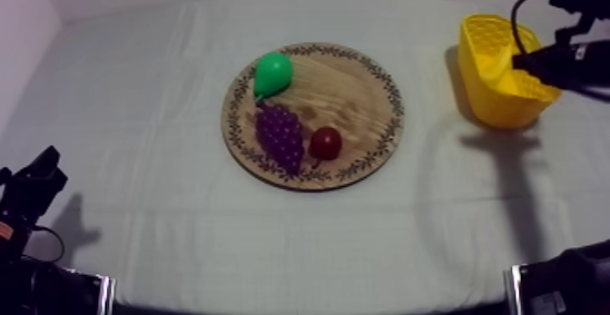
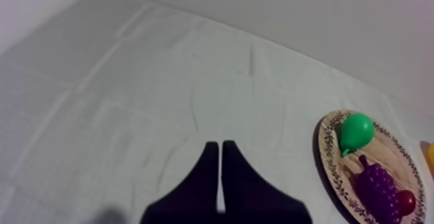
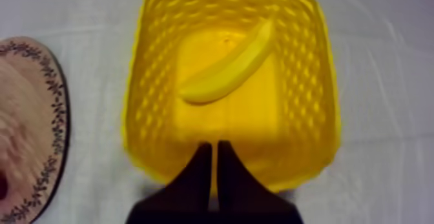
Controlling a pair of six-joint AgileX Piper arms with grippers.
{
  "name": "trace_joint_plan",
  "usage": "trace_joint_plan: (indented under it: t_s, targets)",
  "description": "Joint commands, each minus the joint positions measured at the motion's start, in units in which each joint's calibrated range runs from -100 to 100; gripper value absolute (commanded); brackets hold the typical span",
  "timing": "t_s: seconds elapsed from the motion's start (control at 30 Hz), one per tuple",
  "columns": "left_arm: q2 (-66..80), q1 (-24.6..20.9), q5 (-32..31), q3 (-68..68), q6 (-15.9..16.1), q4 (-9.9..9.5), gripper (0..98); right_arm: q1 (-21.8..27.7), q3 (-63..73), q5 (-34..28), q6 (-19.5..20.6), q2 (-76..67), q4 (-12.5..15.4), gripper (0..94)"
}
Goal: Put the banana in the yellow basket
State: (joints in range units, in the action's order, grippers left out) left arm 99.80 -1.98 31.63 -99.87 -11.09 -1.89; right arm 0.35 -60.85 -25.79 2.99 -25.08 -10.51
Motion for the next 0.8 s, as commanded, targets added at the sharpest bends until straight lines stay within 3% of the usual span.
trace_joint_plan:
  t_s: [0.0,0.1,0.23,0.33,0.47,0.77]
  targets:
    - [0.03,-0.01,0.06,-0.02,-0.02,0.01,0.1,-0.36,-7.31,2.51,1.82,-8.31,0.50,0.6]
    - [0.03,-0.01,0.06,-0.02,-0.02,0.01,0.1,-0.39,-12.97,5.12,1.07,-15.06,3.30,0.6]
    - [0.03,-0.01,0.06,-0.02,-0.02,0.01,0.1,-0.56,-18.24,5.16,-6.94,-23.61,11.92,0.6]
    - [0.03,-0.01,0.06,-0.02,-0.02,0.01,0.1,-0.46,-22.32,4.69,-11.08,-30.32,16.03,0.6]
    - [0.03,-0.01,0.06,-0.02,0.00,0.01,0.1,-0.07,-28.76,4.30,-13.09,-39.99,18.17,0.6]
    - [0.03,-0.01,0.06,-0.02,0.00,0.01,0.1,-0.14,-38.14,0.50,-13.50,-55.69,18.83,0.6]
